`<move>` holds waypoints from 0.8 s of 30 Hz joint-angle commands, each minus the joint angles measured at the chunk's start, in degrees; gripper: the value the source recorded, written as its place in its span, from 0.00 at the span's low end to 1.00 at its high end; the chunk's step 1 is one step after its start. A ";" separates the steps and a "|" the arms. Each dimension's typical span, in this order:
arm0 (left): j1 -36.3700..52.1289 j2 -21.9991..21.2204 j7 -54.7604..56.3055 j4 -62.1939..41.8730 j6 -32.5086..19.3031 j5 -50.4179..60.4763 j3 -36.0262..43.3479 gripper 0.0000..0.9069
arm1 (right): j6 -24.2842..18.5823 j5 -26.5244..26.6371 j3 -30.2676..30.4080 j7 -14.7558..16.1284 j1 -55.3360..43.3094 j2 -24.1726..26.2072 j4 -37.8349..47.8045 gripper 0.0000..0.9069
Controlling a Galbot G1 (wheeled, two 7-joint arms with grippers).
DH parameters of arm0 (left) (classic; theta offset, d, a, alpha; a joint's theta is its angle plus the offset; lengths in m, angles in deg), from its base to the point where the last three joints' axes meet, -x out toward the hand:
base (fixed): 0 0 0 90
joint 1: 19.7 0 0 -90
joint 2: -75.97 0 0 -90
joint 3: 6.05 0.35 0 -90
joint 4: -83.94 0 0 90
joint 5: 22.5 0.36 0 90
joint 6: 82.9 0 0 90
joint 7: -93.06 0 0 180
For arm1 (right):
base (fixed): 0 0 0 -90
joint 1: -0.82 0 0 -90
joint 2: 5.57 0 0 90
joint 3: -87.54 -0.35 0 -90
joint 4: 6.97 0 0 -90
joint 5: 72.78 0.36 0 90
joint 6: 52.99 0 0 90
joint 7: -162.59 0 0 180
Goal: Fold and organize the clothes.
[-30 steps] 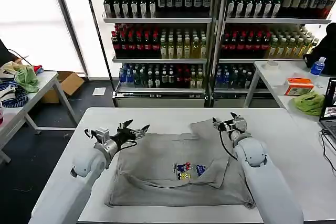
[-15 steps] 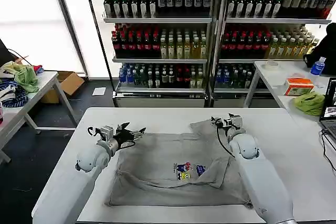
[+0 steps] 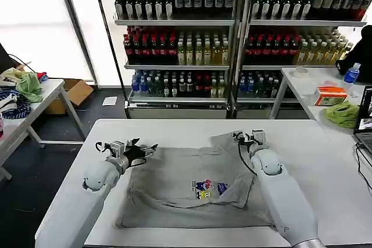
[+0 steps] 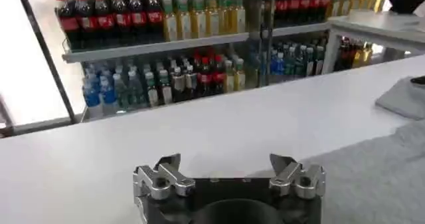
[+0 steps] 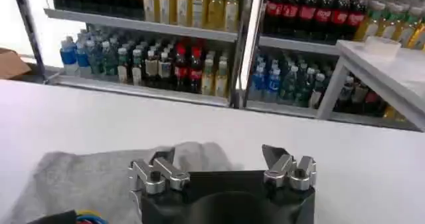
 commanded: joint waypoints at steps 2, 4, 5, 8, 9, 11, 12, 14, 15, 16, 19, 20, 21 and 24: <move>0.00 -0.08 0.18 -0.88 0.66 0.41 0.04 0.90 | 0.26 -0.09 -0.15 -0.26 0.25 -0.45 0.60 1.00; -0.07 0.03 0.29 -0.92 0.76 0.41 -0.07 0.87 | 0.40 -0.10 -0.12 -0.37 0.43 -0.52 0.39 1.00; -0.09 0.07 0.32 -1.04 0.78 0.38 -0.20 0.86 | 0.48 -0.10 -0.05 -0.37 0.53 -0.55 0.36 1.00; -0.12 0.14 0.56 -1.54 0.79 0.40 -0.39 0.74 | 0.48 -0.24 0.02 -0.36 0.63 -0.78 0.57 1.00; -0.14 0.15 0.58 -1.59 0.78 0.41 -0.42 0.72 | 0.48 -0.30 0.03 -0.37 0.65 -0.87 0.63 1.00; -0.26 0.18 0.59 -1.77 0.80 0.45 -0.43 0.46 | 0.49 -0.32 0.10 -0.38 0.73 -1.04 0.67 1.00; -0.35 0.12 0.59 -1.76 0.85 0.46 -0.42 0.38 | 0.57 -0.32 0.13 -0.37 0.74 -1.09 0.69 1.00; -0.40 -0.04 0.70 -1.76 1.02 0.51 -0.42 0.20 | 0.62 -0.29 0.18 -0.36 0.77 -1.13 0.76 0.99; -0.41 -0.16 0.73 -1.79 1.03 0.54 -0.40 0.10 | 0.68 -0.27 0.21 -0.34 0.80 -1.14 0.78 0.92; -0.42 -0.21 0.72 -1.83 1.04 0.62 -0.38 0.04 | 0.74 -0.25 0.22 -0.34 0.86 -1.13 0.80 0.84; -0.46 -0.33 0.66 -1.80 1.16 0.62 -0.34 0.01 | 0.79 -0.09 0.06 -0.47 1.18 -1.20 0.73 0.57; -0.55 -0.31 0.62 -1.66 1.20 0.60 -0.33 0.00 | 0.78 -0.02 -0.10 -0.52 1.47 -1.20 0.56 0.41; -0.61 -0.30 0.59 -1.64 1.22 0.58 -0.33 0.01 | 0.77 0.05 -0.22 -0.54 1.65 -1.18 0.33 0.34; -1.04 -0.26 0.47 -1.43 1.14 0.71 -0.31 0.01 | 0.78 0.20 -0.68 -0.80 2.61 -1.06 -0.36 0.02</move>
